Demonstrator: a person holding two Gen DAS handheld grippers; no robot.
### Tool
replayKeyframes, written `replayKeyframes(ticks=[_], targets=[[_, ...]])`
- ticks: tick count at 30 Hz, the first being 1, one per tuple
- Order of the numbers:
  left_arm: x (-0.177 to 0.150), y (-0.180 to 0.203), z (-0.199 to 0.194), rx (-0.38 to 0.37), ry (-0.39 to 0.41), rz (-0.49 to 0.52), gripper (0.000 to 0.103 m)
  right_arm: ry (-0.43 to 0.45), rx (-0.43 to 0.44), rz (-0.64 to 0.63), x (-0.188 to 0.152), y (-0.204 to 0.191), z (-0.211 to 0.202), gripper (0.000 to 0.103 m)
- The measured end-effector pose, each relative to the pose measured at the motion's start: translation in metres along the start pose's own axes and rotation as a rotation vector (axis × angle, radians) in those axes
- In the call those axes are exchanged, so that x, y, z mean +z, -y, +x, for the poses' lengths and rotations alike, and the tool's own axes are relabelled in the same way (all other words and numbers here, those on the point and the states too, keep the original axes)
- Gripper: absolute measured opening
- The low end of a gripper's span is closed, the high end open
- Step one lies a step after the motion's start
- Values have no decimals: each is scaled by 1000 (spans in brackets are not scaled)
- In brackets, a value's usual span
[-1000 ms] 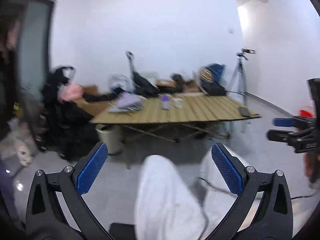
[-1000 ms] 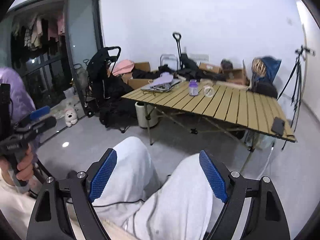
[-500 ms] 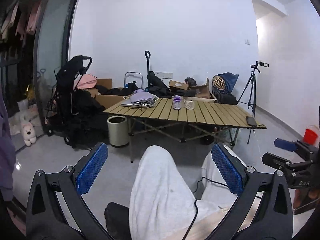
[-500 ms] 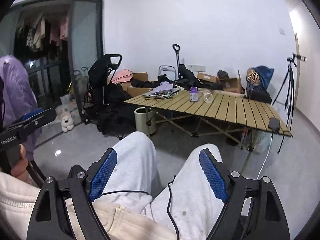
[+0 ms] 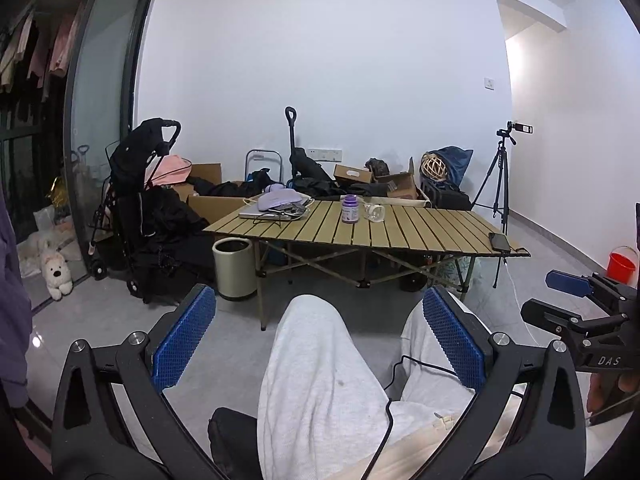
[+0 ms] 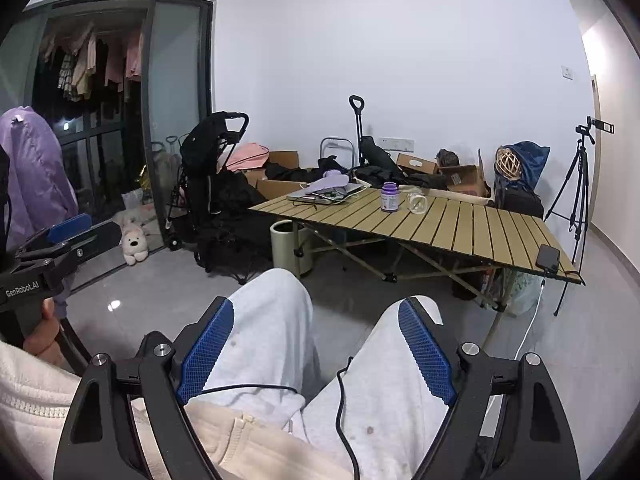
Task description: Organize rigid objects
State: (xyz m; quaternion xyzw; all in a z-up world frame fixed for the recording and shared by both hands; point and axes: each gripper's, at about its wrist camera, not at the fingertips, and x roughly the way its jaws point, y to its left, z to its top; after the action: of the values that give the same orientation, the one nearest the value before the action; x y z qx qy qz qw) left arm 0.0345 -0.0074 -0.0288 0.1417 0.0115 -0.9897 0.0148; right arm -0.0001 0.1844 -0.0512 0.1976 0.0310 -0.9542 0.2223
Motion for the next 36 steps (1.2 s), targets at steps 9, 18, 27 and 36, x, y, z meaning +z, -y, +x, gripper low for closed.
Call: replayKeyframes(ticks=[9,18,27,36], targets=[[1,0,-1,-1,3,2,103,3,-1,1,0,0,0,89],[1,0,-2,-8,3,10,103,0,1,6,2,0,0,89],[2,-2,-3,-11,12,19,103,5,-6,-2,3,0,1,89],[1,-4,-4,-15,18,29,103,10,-7,-2,4,1,2,89]])
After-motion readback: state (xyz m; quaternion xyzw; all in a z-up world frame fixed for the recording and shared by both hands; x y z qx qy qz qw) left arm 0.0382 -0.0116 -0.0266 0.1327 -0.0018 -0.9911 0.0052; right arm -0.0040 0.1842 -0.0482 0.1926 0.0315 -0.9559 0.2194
